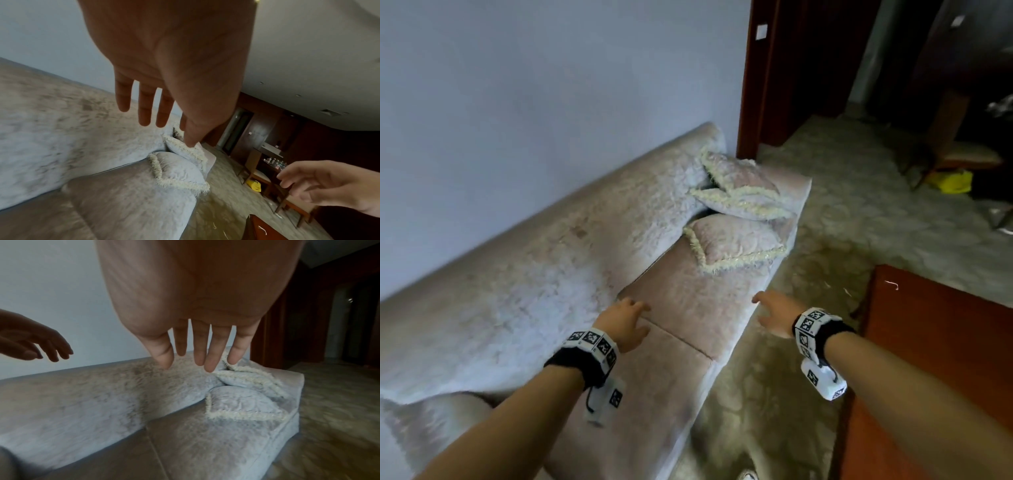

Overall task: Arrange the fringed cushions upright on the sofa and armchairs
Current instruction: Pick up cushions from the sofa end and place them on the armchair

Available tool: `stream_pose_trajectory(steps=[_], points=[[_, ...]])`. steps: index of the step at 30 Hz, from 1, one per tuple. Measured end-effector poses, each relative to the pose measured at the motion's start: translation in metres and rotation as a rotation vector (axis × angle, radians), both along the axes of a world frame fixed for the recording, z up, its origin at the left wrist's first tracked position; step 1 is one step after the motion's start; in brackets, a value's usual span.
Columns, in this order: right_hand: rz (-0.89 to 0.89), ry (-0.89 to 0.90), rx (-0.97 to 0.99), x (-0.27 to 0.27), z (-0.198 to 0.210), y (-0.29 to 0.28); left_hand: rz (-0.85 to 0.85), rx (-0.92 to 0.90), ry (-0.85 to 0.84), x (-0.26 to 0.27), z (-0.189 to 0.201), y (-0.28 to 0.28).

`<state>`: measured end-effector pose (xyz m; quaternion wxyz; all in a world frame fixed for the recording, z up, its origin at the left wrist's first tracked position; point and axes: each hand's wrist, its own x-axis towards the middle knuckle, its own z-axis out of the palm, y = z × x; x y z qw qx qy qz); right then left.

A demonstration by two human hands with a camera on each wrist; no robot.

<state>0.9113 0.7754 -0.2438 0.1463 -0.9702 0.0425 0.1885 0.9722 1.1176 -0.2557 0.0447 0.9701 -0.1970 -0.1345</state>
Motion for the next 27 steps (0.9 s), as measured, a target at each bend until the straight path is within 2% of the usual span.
stream_pose_trajectory(steps=[4,9,17,22,27], points=[[-0.078,-0.007,0.014,0.065,-0.004,-0.062,-0.021,-0.033,0.027,0.085,-0.005,-0.061],[-0.097,-0.023,0.016,0.145,0.002,-0.118,-0.006,-0.092,0.049,0.165,-0.013,-0.129],[-0.085,0.015,0.004,0.279,-0.013,-0.185,0.026,-0.140,0.137,0.312,-0.037,-0.200],[-0.166,0.045,0.033,0.347,-0.015,-0.238,0.006,-0.205,0.204,0.407,-0.049,-0.260],[-0.206,0.017,0.062,0.400,-0.019,-0.292,-0.040,-0.220,0.272,0.474,-0.060,-0.320]])
